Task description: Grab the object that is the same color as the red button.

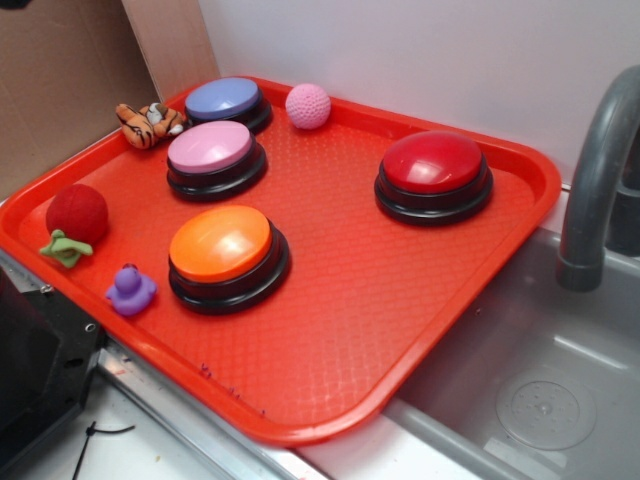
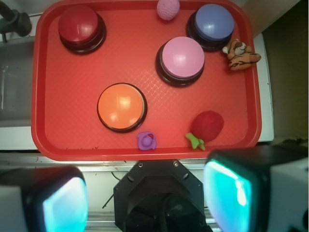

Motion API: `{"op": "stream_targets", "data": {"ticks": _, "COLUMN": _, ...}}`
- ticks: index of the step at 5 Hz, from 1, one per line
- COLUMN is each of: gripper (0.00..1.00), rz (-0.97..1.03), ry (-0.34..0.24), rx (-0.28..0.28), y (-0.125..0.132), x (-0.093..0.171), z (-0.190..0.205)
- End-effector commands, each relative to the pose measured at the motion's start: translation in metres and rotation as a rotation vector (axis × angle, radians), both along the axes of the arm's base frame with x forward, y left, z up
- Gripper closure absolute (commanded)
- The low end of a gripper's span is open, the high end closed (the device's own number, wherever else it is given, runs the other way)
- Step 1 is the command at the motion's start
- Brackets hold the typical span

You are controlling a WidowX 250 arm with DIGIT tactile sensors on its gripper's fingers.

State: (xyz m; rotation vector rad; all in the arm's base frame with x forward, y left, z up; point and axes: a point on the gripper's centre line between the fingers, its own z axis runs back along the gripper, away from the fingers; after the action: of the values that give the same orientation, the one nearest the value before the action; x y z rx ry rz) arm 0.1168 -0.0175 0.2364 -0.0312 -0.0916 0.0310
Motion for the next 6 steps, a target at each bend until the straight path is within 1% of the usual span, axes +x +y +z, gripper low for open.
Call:
{"op": "stream_targets", "data": {"ticks": 1, "gripper": 0.0, "rz": 0.0, "ry": 0.0, "rx": 0.0, "y": 0.0, "x": 0.0, "z": 0.0}}
{"op": "stream_targets", "data": {"ticks": 2, "gripper": 0.0, "rz": 0.042, "ry": -0.053, "rx": 0.04, "y": 0.019, "x": 0.001, "z": -0.014}}
{"op": "stream_targets", "data": {"ticks": 3, "gripper": 0.0, "rz": 0.086, "ry": -0.081, "rx": 0.067, "y": 0.037, "x": -0.003, "z": -0.031}}
{"op": "stream_targets", "data": {"ticks": 4, "gripper": 0.0, "rz": 0.14, "ry": -0.091, "rx": 0.109, "y": 0.055, "x": -0.005, "z": -0.049}}
{"op": "stream_targets", "data": {"ticks": 5, "gripper": 0.0, "rz": 0.224, "ry": -0.048, "rx": 0.136, "y": 0.073, "x": -0.003, "z": -0.076}}
{"op": "stream_targets", "data": {"ticks": 6, "gripper": 0.0, "rz": 0.285, "ry": -0.017, "rx": 0.167, "y": 0.084, "x": -0.001, "z": -0.098}}
